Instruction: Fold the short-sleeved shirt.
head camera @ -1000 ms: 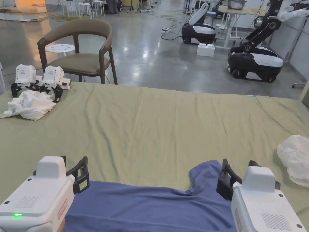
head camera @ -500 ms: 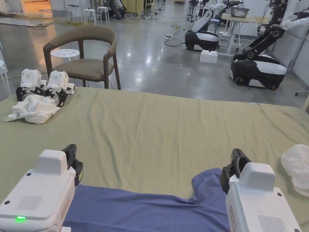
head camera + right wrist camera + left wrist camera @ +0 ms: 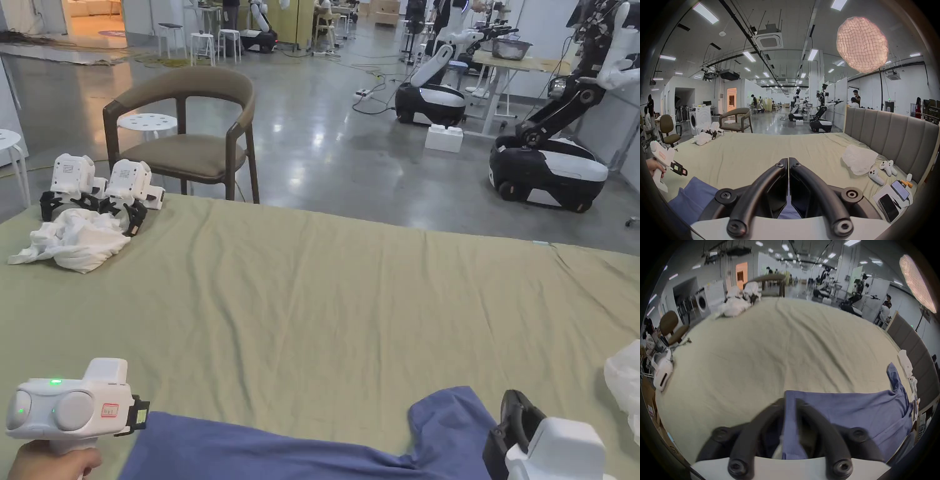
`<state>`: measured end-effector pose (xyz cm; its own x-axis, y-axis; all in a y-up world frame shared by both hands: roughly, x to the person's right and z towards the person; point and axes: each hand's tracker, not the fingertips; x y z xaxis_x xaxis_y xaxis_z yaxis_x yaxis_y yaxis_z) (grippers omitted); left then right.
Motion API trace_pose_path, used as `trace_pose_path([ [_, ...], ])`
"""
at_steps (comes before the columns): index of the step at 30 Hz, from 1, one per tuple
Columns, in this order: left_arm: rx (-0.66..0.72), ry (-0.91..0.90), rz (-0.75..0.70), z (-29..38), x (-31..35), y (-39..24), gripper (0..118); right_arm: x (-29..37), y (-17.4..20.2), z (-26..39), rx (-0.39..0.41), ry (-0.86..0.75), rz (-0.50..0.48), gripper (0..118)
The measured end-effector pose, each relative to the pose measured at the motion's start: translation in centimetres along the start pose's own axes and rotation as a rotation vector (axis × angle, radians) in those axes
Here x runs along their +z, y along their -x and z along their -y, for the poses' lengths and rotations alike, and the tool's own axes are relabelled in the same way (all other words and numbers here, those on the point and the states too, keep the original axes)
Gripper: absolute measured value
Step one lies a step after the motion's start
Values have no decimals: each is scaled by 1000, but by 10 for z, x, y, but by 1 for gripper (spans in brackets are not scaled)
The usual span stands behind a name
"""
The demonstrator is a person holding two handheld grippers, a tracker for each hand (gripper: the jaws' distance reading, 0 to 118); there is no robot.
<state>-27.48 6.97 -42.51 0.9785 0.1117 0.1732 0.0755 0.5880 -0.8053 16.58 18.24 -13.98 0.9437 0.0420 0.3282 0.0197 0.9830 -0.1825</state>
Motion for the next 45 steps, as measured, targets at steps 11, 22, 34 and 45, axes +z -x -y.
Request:
trace_pose_path([
  [11,-53,151,-49,-10,-69,-13,71,-21,-13,28,19,123,36,0],
  [22,-184,104,-37,-9,-65,-34,0,-42,-37,42,-5,216,60,0],
  [34,-127,-48,37,5,4,-36,0,-179,-99,74,65,741,-18,58],
  [45,-104,-93,28,18,30,-36,0,-245,-115,118,-8,905,-12,37],
])
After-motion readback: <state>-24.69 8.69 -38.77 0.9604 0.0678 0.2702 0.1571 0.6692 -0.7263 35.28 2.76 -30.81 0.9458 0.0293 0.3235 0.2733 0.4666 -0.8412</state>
